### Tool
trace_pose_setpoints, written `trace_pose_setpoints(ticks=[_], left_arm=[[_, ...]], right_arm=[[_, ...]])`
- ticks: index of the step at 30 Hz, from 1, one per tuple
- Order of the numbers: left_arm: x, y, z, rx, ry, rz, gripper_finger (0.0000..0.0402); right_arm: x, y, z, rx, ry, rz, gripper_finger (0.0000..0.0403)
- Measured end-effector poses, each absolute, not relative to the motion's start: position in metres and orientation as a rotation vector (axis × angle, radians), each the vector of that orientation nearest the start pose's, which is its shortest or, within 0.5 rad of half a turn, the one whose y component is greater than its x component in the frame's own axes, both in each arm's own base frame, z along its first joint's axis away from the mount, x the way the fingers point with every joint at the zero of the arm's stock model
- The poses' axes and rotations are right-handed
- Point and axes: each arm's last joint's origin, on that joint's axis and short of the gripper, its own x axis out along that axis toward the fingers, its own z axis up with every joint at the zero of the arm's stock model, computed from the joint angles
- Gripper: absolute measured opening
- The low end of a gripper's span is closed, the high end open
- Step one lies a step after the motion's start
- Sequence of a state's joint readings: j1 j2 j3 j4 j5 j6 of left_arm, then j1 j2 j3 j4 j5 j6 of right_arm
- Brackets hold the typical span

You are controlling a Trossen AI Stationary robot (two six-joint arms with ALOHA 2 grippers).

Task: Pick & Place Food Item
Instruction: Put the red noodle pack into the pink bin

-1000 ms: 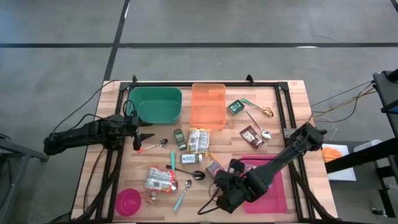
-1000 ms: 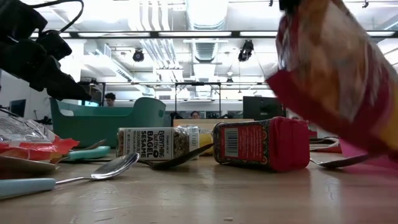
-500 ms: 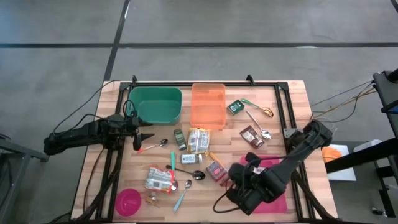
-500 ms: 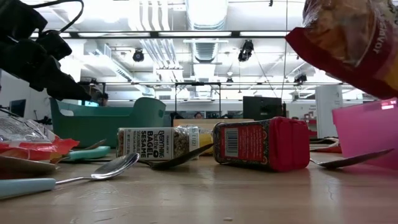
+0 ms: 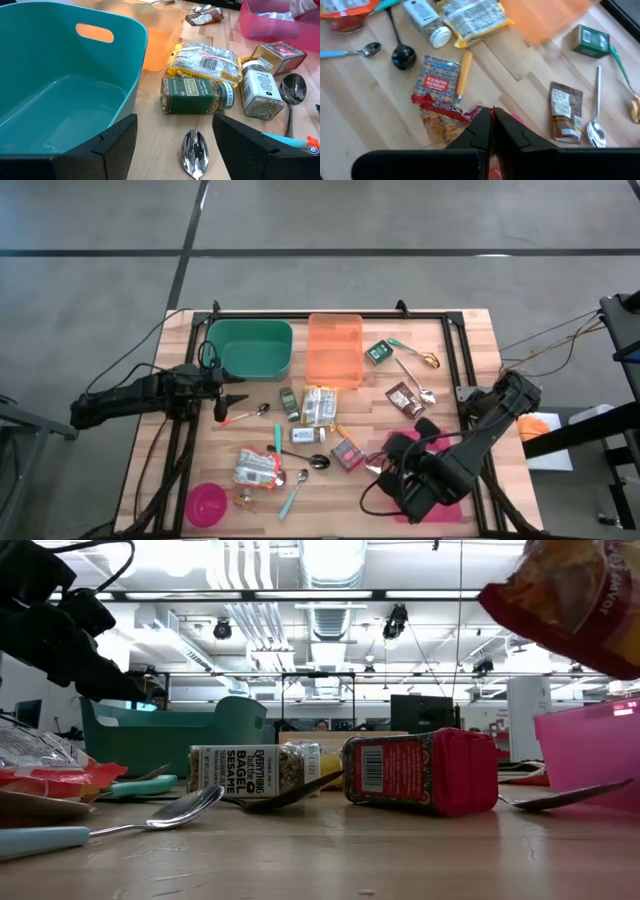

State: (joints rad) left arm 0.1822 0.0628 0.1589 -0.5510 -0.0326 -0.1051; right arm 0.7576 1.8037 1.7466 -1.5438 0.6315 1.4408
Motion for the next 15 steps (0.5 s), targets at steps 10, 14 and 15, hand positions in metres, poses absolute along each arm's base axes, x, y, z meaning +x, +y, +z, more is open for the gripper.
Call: trace_pose_setpoints(ticks=[10, 14, 15], left_arm=[[0.080, 0.016, 0.161, -0.137, 0.443, 0.235, 0.0261], [0.080, 0.016, 0.161, -0.137, 0.443, 0.235, 0.0261], [0.080, 0.016, 0.161, -0.137, 0.443, 0.235, 0.0261]], right_arm=[[0.238, 0.216, 0.318, 0.279, 0.977, -0.703, 0.0011], [0.237, 0.217, 0.317, 0.299, 1.028, -0.692, 0.0011], [0.236, 0.218, 0.317, 0.303, 1.043, -0.688, 0.0011]])
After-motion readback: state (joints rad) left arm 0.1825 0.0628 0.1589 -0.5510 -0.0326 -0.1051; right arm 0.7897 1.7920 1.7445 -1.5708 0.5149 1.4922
